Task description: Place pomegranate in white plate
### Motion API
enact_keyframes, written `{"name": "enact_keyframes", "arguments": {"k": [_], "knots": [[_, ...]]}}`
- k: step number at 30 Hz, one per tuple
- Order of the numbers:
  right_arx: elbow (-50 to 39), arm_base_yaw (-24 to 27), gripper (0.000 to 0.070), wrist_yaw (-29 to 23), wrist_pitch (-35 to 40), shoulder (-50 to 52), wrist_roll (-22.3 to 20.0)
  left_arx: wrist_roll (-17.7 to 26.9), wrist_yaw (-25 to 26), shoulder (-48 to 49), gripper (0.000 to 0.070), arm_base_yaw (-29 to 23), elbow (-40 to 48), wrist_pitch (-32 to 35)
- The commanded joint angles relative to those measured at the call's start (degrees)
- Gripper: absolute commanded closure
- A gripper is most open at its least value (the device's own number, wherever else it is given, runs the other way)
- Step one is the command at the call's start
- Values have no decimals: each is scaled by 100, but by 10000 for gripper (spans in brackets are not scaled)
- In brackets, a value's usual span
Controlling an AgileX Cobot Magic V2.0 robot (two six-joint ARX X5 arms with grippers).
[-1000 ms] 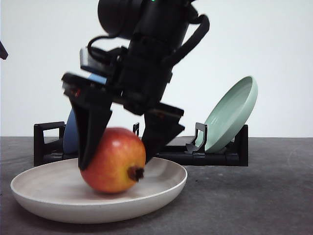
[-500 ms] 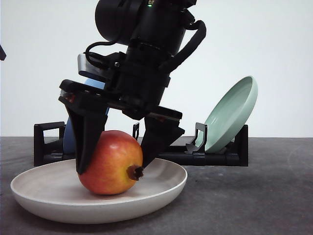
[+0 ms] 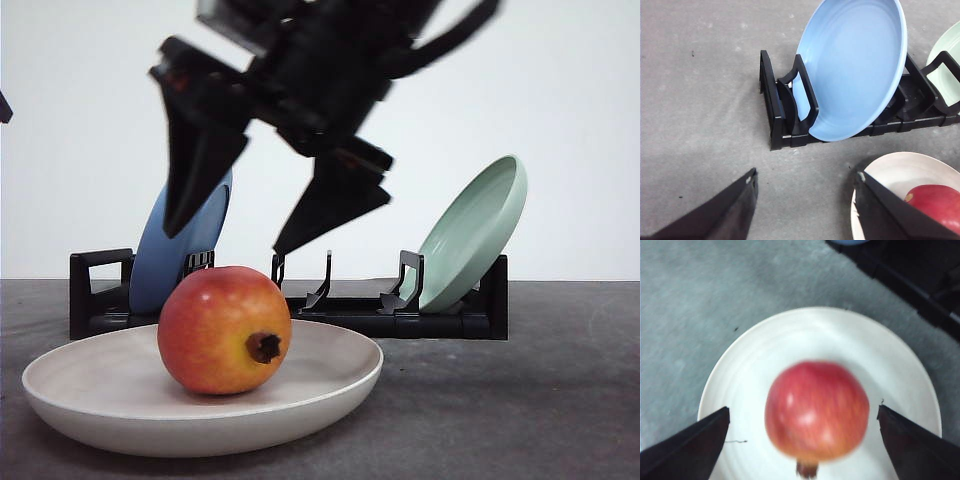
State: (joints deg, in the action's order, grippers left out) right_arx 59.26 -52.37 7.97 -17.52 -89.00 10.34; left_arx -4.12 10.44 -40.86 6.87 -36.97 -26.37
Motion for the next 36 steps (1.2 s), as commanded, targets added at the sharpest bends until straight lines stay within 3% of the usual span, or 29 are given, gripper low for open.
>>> {"name": "enact_keyframes", "arguments": {"k": [1, 8, 15, 29, 36], "knots": [[-241, -27, 97, 93, 254, 188, -60, 0, -9, -33, 346, 4, -44, 63], [-1371, 352, 98, 502, 775, 1292, -32, -2, -9, -33, 346, 4, -44, 55], [-2054, 1291, 98, 737, 664, 2332, -34, -2, -9, -33, 346, 4, -44, 24], [-2174, 3444, 99, 872, -271, 3875, -473, -2, -9, -33, 346, 4, -44, 22], [-2172, 3929, 98, 860, -356, 4223, -478, -4, -7, -31, 345, 4, -44, 24]]}}
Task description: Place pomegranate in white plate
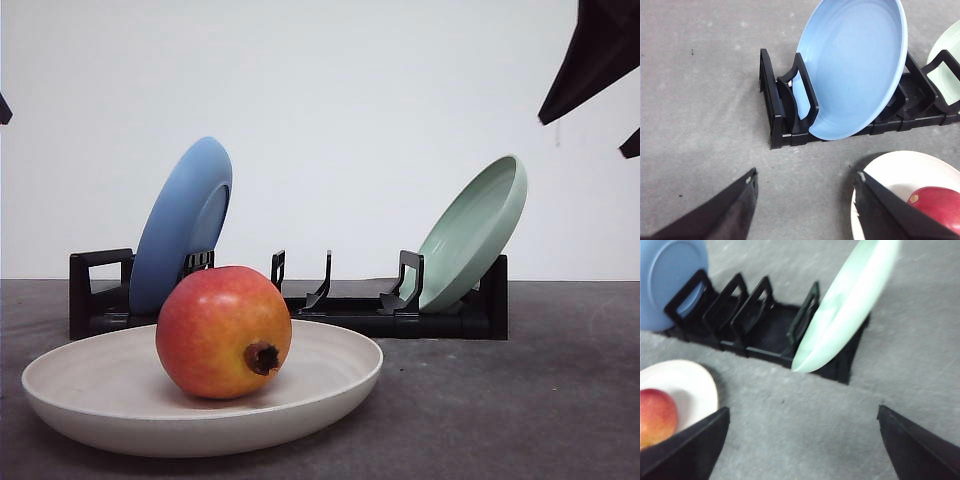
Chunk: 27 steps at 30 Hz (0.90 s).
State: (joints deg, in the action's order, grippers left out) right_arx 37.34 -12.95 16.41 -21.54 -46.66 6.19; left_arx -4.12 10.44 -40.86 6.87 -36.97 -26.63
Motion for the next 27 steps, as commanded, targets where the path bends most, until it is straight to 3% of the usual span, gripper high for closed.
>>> {"name": "enact_keyframes", "arguments": {"k": [1, 5, 6, 7, 8, 9, 27], "knots": [[20, -9, 98, 12, 46, 8, -65, -4, -7, -31, 345, 5, -44, 50], [20, -9, 110, 10, 21, 6, -66, -5, -8, -29, 349, 4, -44, 46], [20, -9, 207, 7, 24, 7, -64, -3, -9, -28, 398, 4, -44, 49], [20, -9, 361, 3, 28, 7, -64, -2, -8, -29, 484, 4, -44, 51], [20, -9, 618, 2, 25, 6, -67, 0, -7, -30, 654, 4, -44, 42], [20, -9, 679, -15, 34, 0, -79, -1, -7, -31, 698, 5, -44, 48], [20, -5, 686, -8, 98, -3, -146, -2, -7, -31, 700, 4, -46, 94]]}}
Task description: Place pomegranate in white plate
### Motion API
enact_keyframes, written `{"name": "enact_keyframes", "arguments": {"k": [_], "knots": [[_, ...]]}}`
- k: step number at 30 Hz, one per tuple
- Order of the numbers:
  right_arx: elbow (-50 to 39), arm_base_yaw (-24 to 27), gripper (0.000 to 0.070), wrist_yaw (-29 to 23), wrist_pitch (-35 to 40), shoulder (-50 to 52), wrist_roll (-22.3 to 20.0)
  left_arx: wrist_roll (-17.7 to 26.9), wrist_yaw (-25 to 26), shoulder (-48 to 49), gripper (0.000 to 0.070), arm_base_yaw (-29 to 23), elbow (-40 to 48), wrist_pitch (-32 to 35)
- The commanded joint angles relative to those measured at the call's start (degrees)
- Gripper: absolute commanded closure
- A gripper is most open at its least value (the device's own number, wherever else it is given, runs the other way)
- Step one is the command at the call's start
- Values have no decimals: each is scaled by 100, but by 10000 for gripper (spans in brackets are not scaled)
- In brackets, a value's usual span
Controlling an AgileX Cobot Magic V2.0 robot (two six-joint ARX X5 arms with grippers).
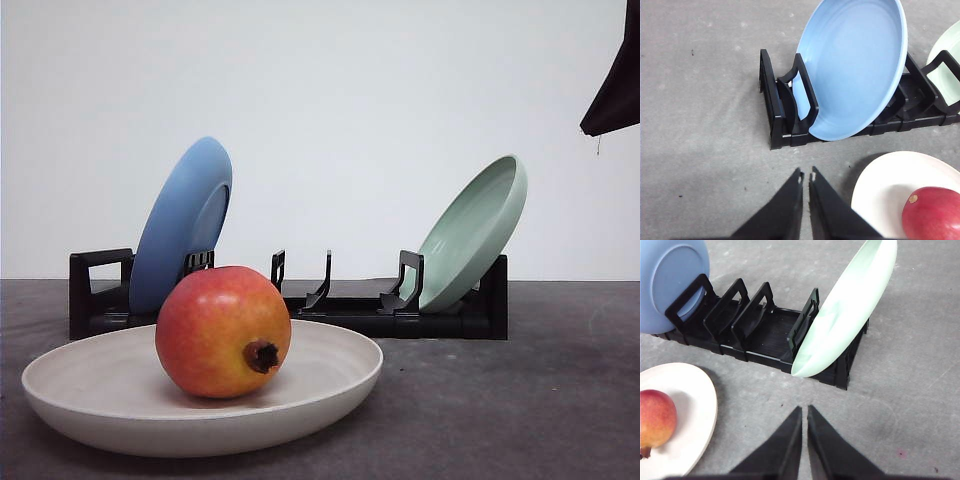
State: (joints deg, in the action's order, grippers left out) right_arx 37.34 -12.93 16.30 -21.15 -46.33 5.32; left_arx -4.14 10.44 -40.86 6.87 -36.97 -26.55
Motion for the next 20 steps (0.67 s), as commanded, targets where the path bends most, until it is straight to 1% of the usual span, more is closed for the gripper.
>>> {"name": "enact_keyframes", "arguments": {"k": [1, 7, 10, 16, 20], "knots": [[20, -7, 686, 2, 59, -37, -59, 0, -7, -30, 700, 5, -46, 85], [20, -7, 686, 4, 59, -37, -59, 17, 8, 188, 700, -13, 63, 187], [20, -7, 686, 4, 59, -37, -59, 165, -15, 549, 700, -114, 365, 369], [20, -7, 686, 4, 59, -37, -59, 190, -20, 1602, 700, -321, 1533, 1150], [20, -7, 686, 4, 59, -37, -59, 190, -243, 2370, 700, -393, 2318, 1546]]}}
